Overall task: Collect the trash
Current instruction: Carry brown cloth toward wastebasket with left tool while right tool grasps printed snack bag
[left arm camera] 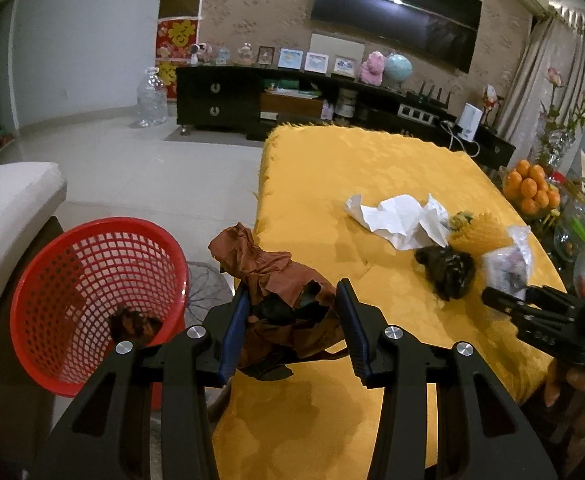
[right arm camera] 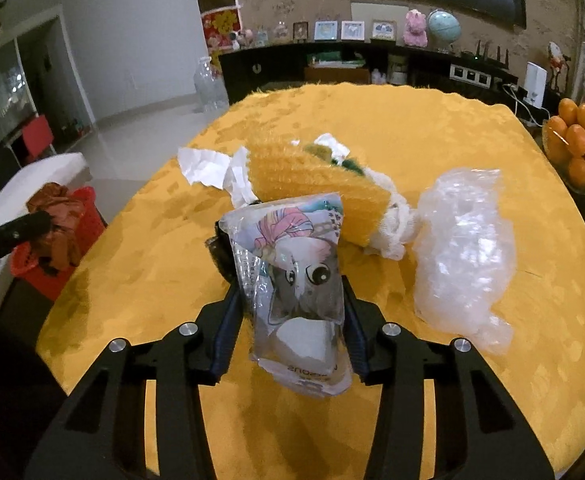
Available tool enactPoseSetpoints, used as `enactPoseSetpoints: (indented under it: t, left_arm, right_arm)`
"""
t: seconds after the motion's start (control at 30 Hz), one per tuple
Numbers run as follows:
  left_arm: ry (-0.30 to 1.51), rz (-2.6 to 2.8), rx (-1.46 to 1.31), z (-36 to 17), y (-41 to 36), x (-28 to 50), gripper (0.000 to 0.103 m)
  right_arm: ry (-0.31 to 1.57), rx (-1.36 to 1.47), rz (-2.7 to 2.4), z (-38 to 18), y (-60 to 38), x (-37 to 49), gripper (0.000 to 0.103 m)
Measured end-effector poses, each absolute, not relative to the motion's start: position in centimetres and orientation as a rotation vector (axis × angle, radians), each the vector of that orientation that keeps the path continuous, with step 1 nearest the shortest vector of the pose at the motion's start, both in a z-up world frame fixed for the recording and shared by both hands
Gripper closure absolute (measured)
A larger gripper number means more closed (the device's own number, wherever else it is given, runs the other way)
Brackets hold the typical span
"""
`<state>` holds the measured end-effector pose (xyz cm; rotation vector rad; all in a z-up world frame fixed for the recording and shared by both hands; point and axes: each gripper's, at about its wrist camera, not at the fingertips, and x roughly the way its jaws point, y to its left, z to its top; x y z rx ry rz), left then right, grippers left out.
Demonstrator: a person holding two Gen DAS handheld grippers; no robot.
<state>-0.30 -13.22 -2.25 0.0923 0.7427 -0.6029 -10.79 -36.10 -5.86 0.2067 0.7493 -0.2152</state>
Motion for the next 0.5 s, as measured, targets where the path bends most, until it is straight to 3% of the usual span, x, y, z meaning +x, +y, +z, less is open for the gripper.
enactPoseSetpoints:
  t: [0.5]
  left_arm:
    - [0.693,-0.563,0.053,0.0,-11.2,-0.2,0.061]
  right_arm:
    - [0.714,0.2,-0.184,-3.8,-34.4,-11.7,0.058]
